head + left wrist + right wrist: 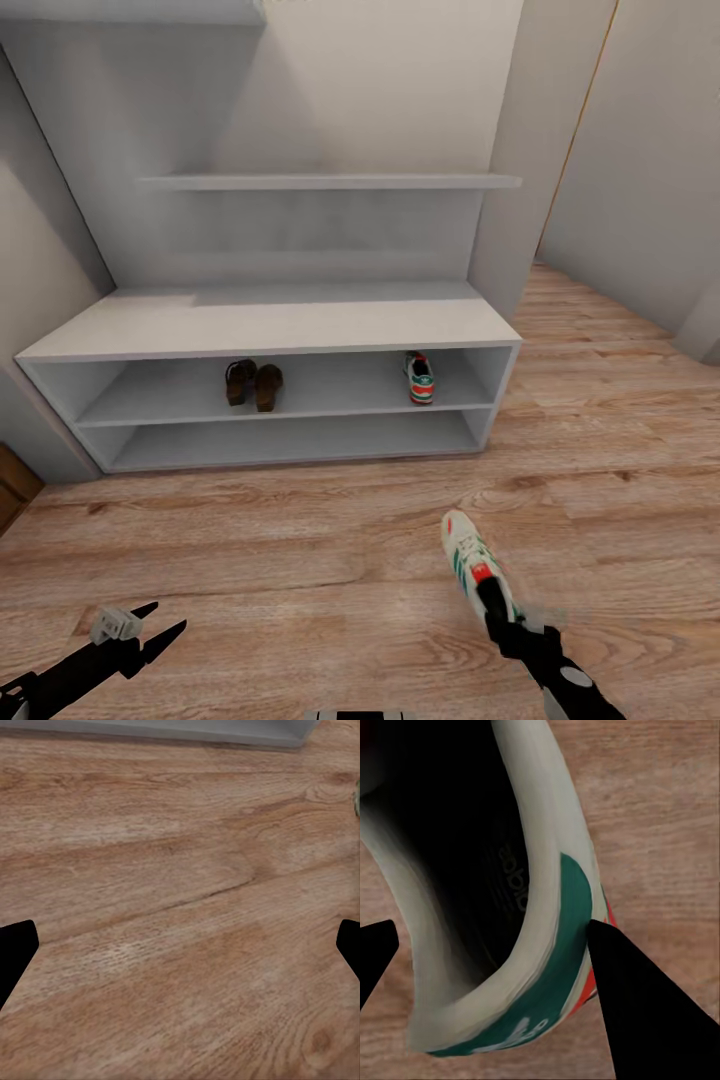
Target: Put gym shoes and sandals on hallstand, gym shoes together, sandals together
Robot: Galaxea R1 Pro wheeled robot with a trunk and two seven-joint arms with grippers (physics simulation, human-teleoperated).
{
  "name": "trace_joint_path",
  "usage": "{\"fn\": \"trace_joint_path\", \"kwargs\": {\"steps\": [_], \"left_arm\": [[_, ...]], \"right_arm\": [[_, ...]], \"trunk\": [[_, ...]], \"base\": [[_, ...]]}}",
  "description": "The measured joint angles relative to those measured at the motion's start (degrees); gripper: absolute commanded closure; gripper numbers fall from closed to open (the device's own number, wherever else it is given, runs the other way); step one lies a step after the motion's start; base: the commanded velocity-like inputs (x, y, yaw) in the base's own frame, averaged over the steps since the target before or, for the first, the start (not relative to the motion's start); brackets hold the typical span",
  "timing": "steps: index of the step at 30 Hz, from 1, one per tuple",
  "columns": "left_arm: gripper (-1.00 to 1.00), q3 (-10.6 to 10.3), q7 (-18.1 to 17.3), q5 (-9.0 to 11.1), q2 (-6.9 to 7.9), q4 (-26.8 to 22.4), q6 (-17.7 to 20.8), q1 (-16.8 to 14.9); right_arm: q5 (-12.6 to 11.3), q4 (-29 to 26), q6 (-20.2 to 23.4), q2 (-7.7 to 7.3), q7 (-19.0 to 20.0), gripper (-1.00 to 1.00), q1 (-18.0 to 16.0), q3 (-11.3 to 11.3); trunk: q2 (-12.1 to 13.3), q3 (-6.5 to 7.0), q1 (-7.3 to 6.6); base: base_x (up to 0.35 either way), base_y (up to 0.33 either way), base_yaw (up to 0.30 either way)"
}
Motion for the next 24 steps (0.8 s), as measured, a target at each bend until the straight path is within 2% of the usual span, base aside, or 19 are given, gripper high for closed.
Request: {"fn": "trace_joint_path", "kwargs": {"steps": [1, 2, 3, 4, 7, 8, 9, 11, 14, 18, 22, 24], "left_arm": [[-1.00, 0.0, 0.0, 0.0, 0.01, 0.0, 0.0, 0.0], [-1.00, 0.0, 0.0, 0.0, 0.02, 0.0, 0.0, 0.0], [-1.00, 0.0, 0.0, 0.0, 0.03, 0.0, 0.0, 0.0], [-1.00, 0.0, 0.0, 0.0, 0.03, 0.0, 0.0, 0.0], [-1.00, 0.0, 0.0, -0.1, 0.03, 0.0, 0.0, 0.0], [-1.00, 0.0, 0.0, -0.1, 0.03, 0.0, 0.0, 0.0], [-1.00, 0.0, 0.0, -0.1, 0.04, 0.0, 0.0, 0.0], [-1.00, 0.0, 0.0, 0.0, -0.01, 0.0, 0.0, 0.0], [-1.00, -0.1, 0.0, -0.1, -0.06, 0.0, 0.0, 0.0], [-1.00, -0.1, 0.0, -0.1, -0.05, 0.0, 0.0, 0.0], [-1.00, -0.1, 0.0, -0.1, 0.02, 0.1, 0.0, 0.0], [-1.00, -0.1, -0.1, -1.2, 0.10, 0.2, -0.2, 0.0]], "right_arm": [[2.6, -3.7, 5.8, 1.68, -0.1, 1.00, -0.5, 0.2], [4.2, -6.2, 9.0, 3.28, -0.1, 1.00, -1.1, 0.3], [5.1, -7.2, 10.4, 4.04, -0.2, 1.00, -1.5, 0.3], [7.3, -9.1, 14.0, 6.10, -0.3, 1.00, -2.9, 0.3], [10.0, -10.8, 19.7, 9.84, -1.4, 1.00, -6.9, 0.5], [10.6, -10.9, 21.5, 10.92, -2.1, 1.00, -8.5, 0.4], [10.8, -10.9, 21.6, 10.95, -2.2, 1.00, -8.6, 0.4], [11.1, -10.9, 23.9, 12.51, -3.5, 1.00, -10.5, 0.4], [11.5, -11.0, 26.3, 15.28, -7.6, 1.00, -13.0, 0.3], [11.5, -11.5, 27.1, 16.44, -11.6, 1.00, -14.0, 0.3], [11.5, -11.6, 27.2, 16.58, -12.3, 1.00, -14.2, 0.2], [11.5, -11.7, 27.3, 16.62, -12.5, 1.00, -14.2, 0.2]], "trunk": [[0.0, 0.01, 0.00], [0.0, 0.01, 0.00], [0.0, 0.01, 0.00], [0.0, 0.01, 0.00], [0.0, 0.01, -0.01], [0.0, 0.01, -0.01], [0.0, 0.00, 0.00], [0.0, 0.01, 0.00], [0.0, 0.01, 0.00], [0.0, 0.00, 0.00], [0.0, 0.00, 0.00], [0.0, 0.00, 0.00]], "base": [[0.000, 0.000, 0.000], [0.000, 0.000, 0.000], [0.000, 0.000, 0.000], [0.000, 0.000, 0.000], [0.000, 0.000, 0.000], [0.000, 0.000, 0.000], [0.000, 0.000, 0.000], [0.000, 0.000, 0.000], [0.000, 0.000, 0.000], [0.000, 0.000, 0.000], [0.000, 0.000, 0.000], [0.000, 0.000, 0.000]]}}
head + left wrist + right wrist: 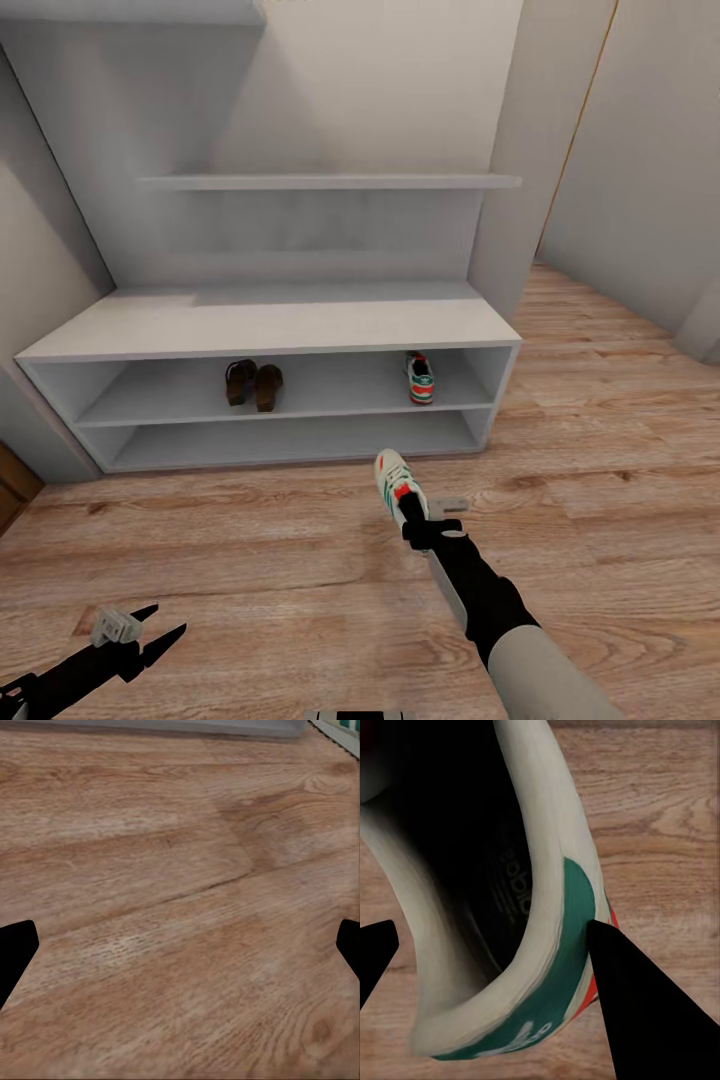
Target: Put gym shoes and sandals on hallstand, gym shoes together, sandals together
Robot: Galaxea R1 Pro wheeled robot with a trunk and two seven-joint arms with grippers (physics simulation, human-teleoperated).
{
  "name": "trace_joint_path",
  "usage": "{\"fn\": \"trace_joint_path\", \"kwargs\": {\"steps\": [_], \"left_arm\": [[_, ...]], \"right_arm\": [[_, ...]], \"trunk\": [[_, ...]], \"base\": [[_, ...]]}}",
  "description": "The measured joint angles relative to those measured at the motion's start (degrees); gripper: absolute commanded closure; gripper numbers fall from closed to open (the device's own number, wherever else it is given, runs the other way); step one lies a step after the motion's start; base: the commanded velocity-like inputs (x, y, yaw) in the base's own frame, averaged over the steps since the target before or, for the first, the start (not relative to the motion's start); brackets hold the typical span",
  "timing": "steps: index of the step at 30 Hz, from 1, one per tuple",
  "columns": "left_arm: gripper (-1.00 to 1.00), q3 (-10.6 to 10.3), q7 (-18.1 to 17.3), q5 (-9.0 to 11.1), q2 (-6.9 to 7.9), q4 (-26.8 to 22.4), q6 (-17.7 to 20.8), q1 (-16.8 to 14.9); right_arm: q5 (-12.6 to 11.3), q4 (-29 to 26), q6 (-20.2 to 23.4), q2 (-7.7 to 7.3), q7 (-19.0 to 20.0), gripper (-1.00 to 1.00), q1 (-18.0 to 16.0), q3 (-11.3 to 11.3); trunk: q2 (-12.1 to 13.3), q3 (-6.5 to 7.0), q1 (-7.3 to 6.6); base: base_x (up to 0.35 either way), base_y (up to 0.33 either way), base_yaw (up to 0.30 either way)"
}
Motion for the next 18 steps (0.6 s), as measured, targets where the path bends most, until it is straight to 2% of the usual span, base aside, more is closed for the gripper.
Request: {"fn": "trace_joint_path", "kwargs": {"steps": [2, 3, 4, 5, 6, 10, 15, 17, 18], "left_arm": [[-1.00, 0.0, 0.0, -1.0, -0.03, 0.0, -0.2, 0.0], [-1.00, 0.0, -0.2, -2.7, -0.05, 0.1, -0.9, 0.0], [-1.00, 0.0, -0.6, -3.0, -0.05, 0.1, -1.3, 0.0], [-1.00, 0.0, -1.5, -3.2, -0.06, 0.2, -1.9, 0.0], [-1.00, 0.0, -5.2, -3.5, -0.13, 1.3, -4.4, 0.0], [-1.00, 0.2, -6.0, -3.4, -0.14, 1.5, -5.0, 0.0], [-1.00, 0.4, -6.2, -3.2, -0.15, 1.5, -5.2, 0.0], [-1.00, 0.5, -6.2, -3.1, -0.16, 1.5, -5.2, 0.0], [-1.00, 0.5, -6.2, -3.0, -0.18, 1.5, -5.2, 0.0]], "right_arm": [[0.0, 0.0, 0.0, 0.00, 0.0, 1.00, 0.0, 0.0], [0.0, 0.0, 0.0, 0.01, 0.0, 1.00, 0.0, 0.0], [0.0, 0.0, 0.0, 0.01, 0.0, 1.00, 0.0, 0.1], [0.0, -0.1, 0.0, 0.01, 0.0, 1.00, -0.1, 0.1], [0.0, 0.0, 0.1, 0.00, -0.1, 1.00, -2.5, 0.1], [0.2, -0.2, 1.0, 0.01, -0.5, 1.00, -5.5, 0.1], [-0.3, -0.4, 3.6, 0.03, -0.7, 1.00, -6.4, -0.1], [-2.7, -0.4, 4.0, 0.08, -0.7, 1.00, -6.5, -0.2], [-5.4, -0.4, 4.1, 0.09, -0.8, 1.00, -6.6, -0.3]], "trunk": [[0.0, 0.00, 0.00], [0.0, 0.00, 0.00], [0.0, 0.00, 0.00], [0.0, 0.00, 0.00], [0.0, 0.00, 0.01], [0.0, 0.00, 0.00], [0.0, 0.00, 0.00], [0.0, 0.00, 0.00], [0.0, 0.00, 0.00]], "base": [[0.000, 0.000, 0.000], [0.000, 0.000, 0.000], [0.000, 0.000, 0.000], [0.000, 0.000, 0.000], [0.000, 0.000, 0.000], [0.000, 0.000, 0.000], [0.000, 0.000, 0.000], [0.000, 0.000, 0.000], [0.000, 0.000, 0.000]]}}
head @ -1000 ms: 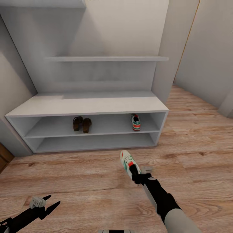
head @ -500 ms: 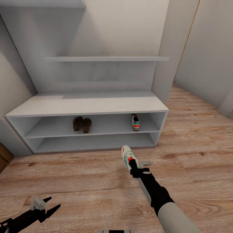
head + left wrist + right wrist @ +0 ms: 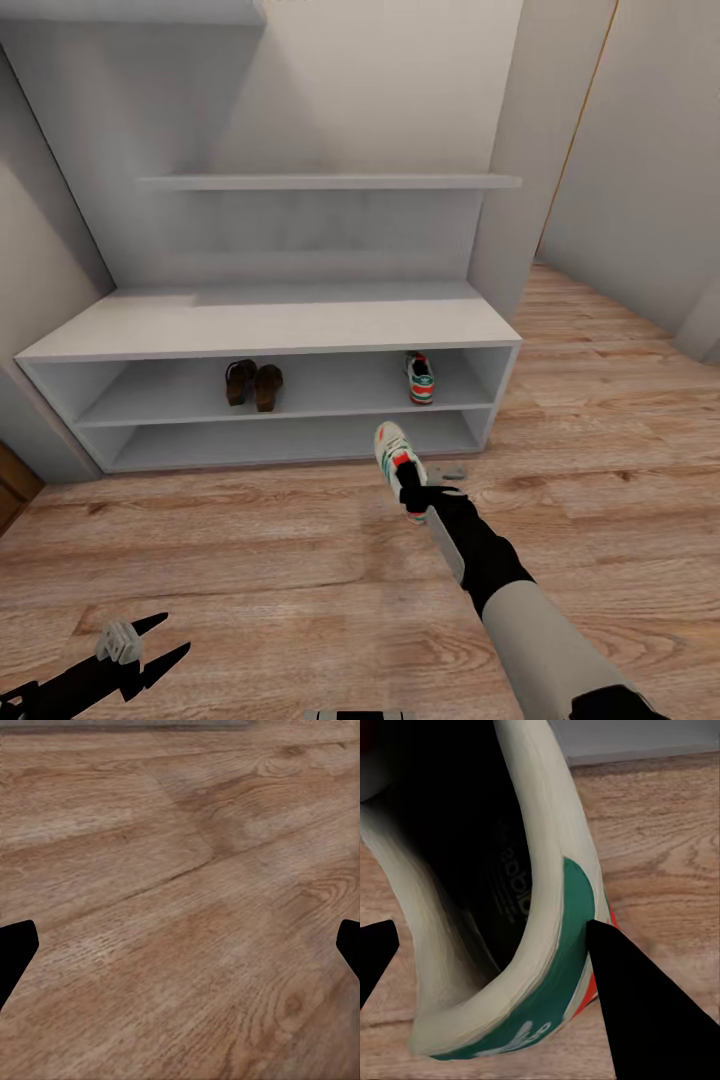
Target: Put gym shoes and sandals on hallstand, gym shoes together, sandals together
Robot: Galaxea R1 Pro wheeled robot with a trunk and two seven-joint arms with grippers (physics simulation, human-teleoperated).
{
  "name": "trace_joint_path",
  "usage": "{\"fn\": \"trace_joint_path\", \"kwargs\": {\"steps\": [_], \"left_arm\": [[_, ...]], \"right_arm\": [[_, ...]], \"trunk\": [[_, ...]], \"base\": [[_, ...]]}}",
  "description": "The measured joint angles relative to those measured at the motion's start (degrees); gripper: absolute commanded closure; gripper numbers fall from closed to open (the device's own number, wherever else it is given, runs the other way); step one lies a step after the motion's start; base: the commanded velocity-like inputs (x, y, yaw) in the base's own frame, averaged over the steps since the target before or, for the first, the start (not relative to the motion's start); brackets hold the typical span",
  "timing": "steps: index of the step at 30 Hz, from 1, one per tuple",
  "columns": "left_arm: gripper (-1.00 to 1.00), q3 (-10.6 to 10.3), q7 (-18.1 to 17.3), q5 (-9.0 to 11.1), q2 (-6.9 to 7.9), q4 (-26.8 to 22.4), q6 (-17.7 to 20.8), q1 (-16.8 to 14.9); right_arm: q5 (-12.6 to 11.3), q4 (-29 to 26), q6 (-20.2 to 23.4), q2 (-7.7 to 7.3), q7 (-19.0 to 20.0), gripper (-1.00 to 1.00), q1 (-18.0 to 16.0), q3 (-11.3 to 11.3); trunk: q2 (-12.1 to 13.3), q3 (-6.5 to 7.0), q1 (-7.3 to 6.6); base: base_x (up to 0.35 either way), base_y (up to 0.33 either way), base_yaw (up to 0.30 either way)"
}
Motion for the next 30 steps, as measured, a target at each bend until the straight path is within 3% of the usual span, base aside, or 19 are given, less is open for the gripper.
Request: {"fn": "trace_joint_path", "kwargs": {"steps": [3, 8, 10, 30], "left_arm": [[-1.00, 0.1, 0.0, 0.0, 0.03, 0.0, 0.0, 0.0], [-1.00, 0.1, 0.0, 0.1, 0.02, 0.0, 0.0, 0.0], [-1.00, 0.1, 0.0, 0.1, 0.02, 0.0, 0.0, 0.0], [-1.00, 0.1, 0.4, -0.4, -0.14, 0.0, 0.1, 0.0]], "right_arm": [[-4.6, 0.0, 0.1, 0.00, -1.9, 1.00, -0.1, 0.0], [-14.0, 0.0, 0.2, 0.01, -9.0, 1.00, -0.2, 0.0], [-16.1, 0.1, 0.2, 0.01, -10.0, 1.00, -0.2, 0.1], [-16.9, -0.9, 0.2, 0.10, -10.4, 1.00, -0.2, 0.4]], "trunk": [[0.0, 0.00, 0.00], [0.0, 0.00, -0.01], [0.0, 0.00, -0.03], [0.0, 0.95, 0.00]], "base": [[0.000, 0.000, 0.000], [0.081, 0.000, 0.000], [0.266, 0.000, 0.000], [0.030, 0.000, -0.017]]}}
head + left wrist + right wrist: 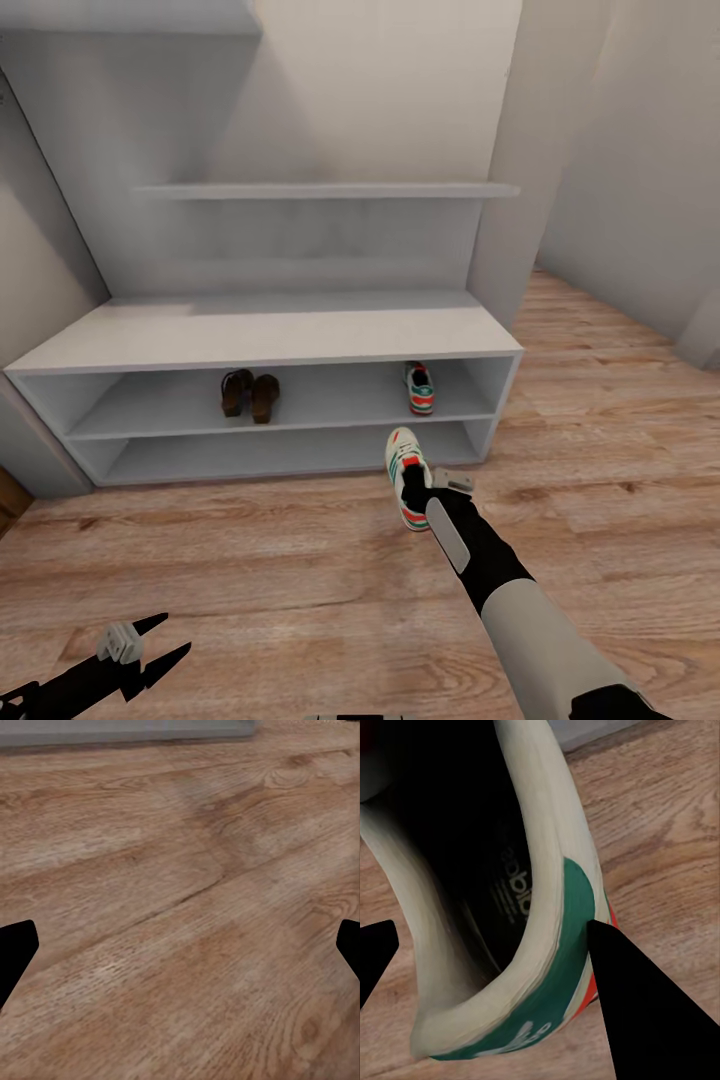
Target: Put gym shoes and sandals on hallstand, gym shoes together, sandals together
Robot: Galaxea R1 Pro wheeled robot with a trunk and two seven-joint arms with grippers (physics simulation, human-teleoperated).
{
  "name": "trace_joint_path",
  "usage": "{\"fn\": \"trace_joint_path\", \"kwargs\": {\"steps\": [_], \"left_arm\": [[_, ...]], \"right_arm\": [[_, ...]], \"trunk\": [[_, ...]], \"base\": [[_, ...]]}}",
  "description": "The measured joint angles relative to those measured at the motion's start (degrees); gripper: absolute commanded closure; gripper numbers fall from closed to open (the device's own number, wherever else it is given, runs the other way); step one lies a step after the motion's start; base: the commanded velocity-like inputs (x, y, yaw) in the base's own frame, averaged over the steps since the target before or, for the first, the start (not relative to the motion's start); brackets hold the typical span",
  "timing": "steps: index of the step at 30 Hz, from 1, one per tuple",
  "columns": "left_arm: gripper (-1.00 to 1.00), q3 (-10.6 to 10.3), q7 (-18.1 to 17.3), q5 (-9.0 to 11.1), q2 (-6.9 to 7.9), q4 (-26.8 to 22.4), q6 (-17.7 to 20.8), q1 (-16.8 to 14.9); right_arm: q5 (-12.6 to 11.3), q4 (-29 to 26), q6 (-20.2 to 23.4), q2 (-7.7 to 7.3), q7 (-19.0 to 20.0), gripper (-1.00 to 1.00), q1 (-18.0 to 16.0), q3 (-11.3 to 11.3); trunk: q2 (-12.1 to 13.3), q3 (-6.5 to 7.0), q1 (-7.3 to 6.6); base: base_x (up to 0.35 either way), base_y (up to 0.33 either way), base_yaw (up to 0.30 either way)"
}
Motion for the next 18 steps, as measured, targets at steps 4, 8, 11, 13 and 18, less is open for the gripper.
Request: {"fn": "trace_joint_path", "kwargs": {"steps": [4, 8, 11, 13, 18], "left_arm": [[-1.00, 0.0, 0.0, 0.0, 0.00, 0.0, 0.0, 0.0], [-1.00, 0.0, -0.3, 0.2, 0.00, -0.1, 0.0, 0.0], [-1.00, 0.0, -0.4, 0.3, 0.00, -0.1, 0.0, 0.0], [-1.00, 0.0, -0.4, 0.3, 0.00, -0.1, 0.0, 0.0], [-1.00, 0.0, -0.4, 0.1, -0.08, 0.0, 0.0, 0.0]], "right_arm": [[0.0, 0.0, -0.1, 0.00, 0.1, 1.00, 0.0, 0.0], [0.0, 0.0, -0.1, 0.00, 0.1, 1.00, 0.0, 0.0], [0.0, 0.0, -0.1, 0.00, 0.1, 1.00, 0.0, 0.0], [0.0, 0.1, -0.1, 0.00, 0.1, 1.00, 0.0, 0.0], [0.0, 0.0, -0.1, 0.00, 0.1, 1.00, 0.0, 0.0]], "trunk": [[0.0, 0.36, 0.00], [0.0, 0.71, 0.00], [0.0, 0.98, -0.02], [0.0, 1.16, -0.02], [0.0, 1.60, 0.00]], "base": [[0.000, 0.000, 0.000], [0.013, 0.008, 0.000], [0.137, 0.119, 0.000], [0.195, 0.182, 0.000], [0.066, 0.057, 0.000]]}}
